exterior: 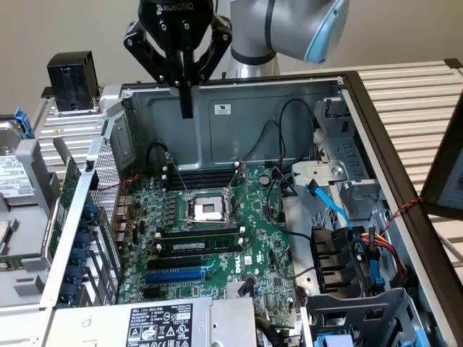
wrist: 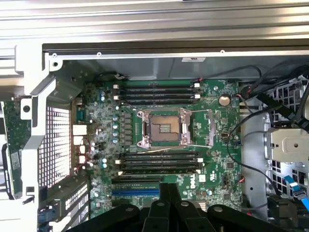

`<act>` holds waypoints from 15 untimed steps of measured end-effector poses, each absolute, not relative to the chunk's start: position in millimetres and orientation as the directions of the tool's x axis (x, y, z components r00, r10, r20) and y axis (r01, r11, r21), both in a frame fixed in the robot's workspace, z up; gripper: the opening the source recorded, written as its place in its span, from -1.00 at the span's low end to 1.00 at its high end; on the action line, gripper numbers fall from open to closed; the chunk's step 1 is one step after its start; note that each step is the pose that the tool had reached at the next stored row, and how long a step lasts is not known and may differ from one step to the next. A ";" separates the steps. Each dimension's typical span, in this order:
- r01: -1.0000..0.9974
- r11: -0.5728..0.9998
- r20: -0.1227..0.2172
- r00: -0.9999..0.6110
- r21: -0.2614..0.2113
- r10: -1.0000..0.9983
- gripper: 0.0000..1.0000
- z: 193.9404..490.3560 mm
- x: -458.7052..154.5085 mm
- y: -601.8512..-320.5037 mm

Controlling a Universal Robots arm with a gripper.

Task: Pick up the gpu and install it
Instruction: 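Reach for the gpu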

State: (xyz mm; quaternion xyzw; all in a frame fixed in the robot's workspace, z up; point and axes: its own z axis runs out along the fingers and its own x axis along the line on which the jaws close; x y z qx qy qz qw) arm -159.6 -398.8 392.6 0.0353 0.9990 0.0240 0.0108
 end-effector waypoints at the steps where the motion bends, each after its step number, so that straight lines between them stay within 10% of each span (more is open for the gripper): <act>1: 0.070 0.996 -0.020 -0.997 0.049 0.071 -0.79 392.6 -164.2 -398.8; 15: 0.070 0.996 -0.021 -0.997 0.049 0.071 -0.79 392.5 -227.9 -398.8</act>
